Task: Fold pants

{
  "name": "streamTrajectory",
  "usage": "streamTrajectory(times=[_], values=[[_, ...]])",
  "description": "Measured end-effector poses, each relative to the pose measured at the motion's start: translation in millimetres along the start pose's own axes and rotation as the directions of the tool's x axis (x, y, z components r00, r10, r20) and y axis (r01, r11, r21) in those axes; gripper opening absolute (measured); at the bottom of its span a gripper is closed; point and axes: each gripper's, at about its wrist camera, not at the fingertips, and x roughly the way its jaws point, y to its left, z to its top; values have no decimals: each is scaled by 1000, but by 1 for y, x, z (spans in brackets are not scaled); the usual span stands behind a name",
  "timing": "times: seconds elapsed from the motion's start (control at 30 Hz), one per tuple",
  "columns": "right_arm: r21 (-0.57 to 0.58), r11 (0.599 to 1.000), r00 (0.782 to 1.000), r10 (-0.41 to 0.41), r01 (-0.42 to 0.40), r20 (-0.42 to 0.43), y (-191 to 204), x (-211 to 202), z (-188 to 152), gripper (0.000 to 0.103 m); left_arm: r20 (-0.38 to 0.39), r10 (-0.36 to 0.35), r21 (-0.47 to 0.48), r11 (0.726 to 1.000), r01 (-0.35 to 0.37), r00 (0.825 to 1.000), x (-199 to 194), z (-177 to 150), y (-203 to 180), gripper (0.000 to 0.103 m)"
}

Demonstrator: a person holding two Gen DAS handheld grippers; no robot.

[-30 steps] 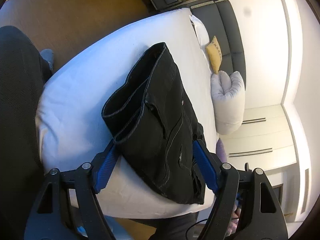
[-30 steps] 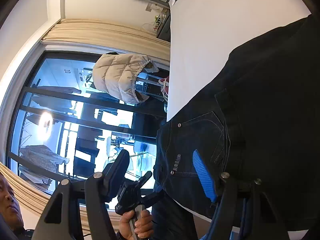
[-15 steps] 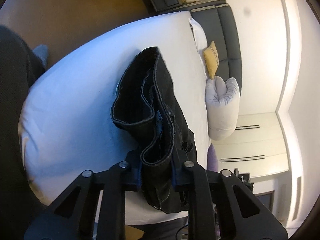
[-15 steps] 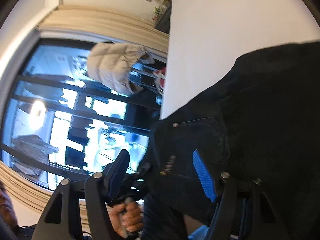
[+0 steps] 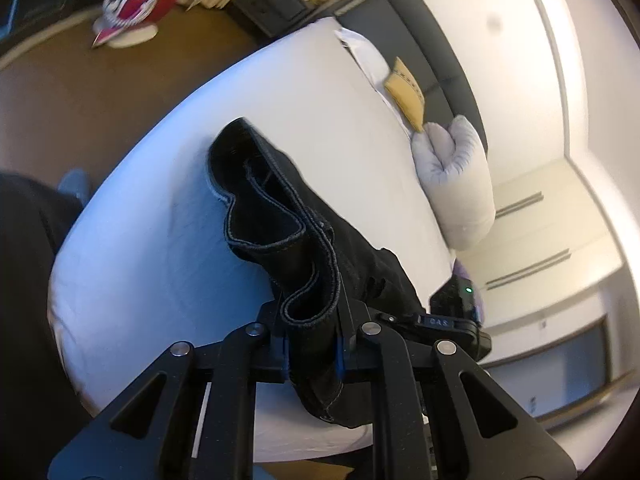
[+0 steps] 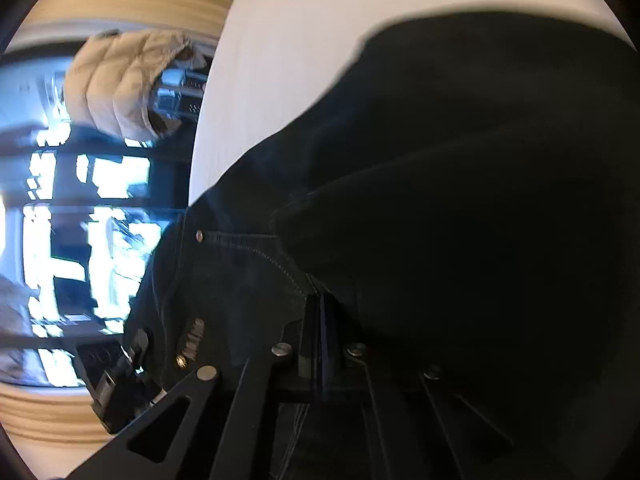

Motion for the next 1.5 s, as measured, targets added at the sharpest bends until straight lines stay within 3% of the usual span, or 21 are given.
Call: streamTrajectory(times=[0.17, 0.33, 0.37, 0.4, 0.47, 0.53, 0.7, 0.83, 0.97, 1.1, 1.13, 1.23, 1.4, 1.5], values=[[-17, 1000, 999, 8, -8, 39, -4, 0, -8, 0, 1, 21, 140, 990, -20, 1000, 6, 1, -52, 13], [-21, 998, 995, 67, -66, 68, -12, -5, -13, 0, -11, 29, 339, 941, -23, 1000, 35, -2, -131, 13], [-22, 997, 994, 82, -80, 73, -10, -11, -13, 6, -17, 32, 375, 927, -23, 999, 43, -7, -145, 13], [-29, 993, 988, 113, -111, 103, -10, -24, -14, 17, -28, 35, 425, 905, -20, 999, 53, -13, -164, 13], [-48, 983, 962, 186, -180, 201, -10, -57, -18, 79, -44, 49, 500, 866, -20, 998, 70, -27, -192, 13], [-74, 969, 932, 248, -237, 265, -13, -92, -20, 95, -67, 77, 593, 805, -22, 995, 92, -48, -222, 13], [-117, 936, 906, 352, -333, 235, -30, -145, -24, 99, -132, 185, 786, 618, -11, 974, 163, -122, -278, 13], [-118, 938, 914, 344, -326, 213, -43, -148, -34, 101, -168, 236, 840, 542, 14, 957, 198, -162, -294, 13], [-80, 943, 930, 331, -322, 161, -49, -135, -34, 101, -140, 286, 907, 421, 7, 948, 221, -191, -311, 13], [-101, 940, 933, 336, -325, 127, -41, -130, -33, 102, -113, 307, 945, 328, 6, 945, 232, -215, -323, 13], [-102, 944, 937, 326, -315, 124, -38, -128, -29, 102, -98, 314, 957, 290, 2, 944, 235, -224, -328, 13], [-123, 956, 952, 282, -267, 122, -29, -131, -26, 102, -61, 325, 976, 217, -12, 944, 240, -240, -332, 13], [-103, 980, 975, 184, -172, 123, -36, -132, -16, 81, -15, 308, 994, 106, -19, 951, 237, -279, -345, 13], [-85, 987, 981, 150, -140, 125, -45, -128, -13, 60, -15, 298, 998, 65, -4, 955, 241, -298, -354, 13]])
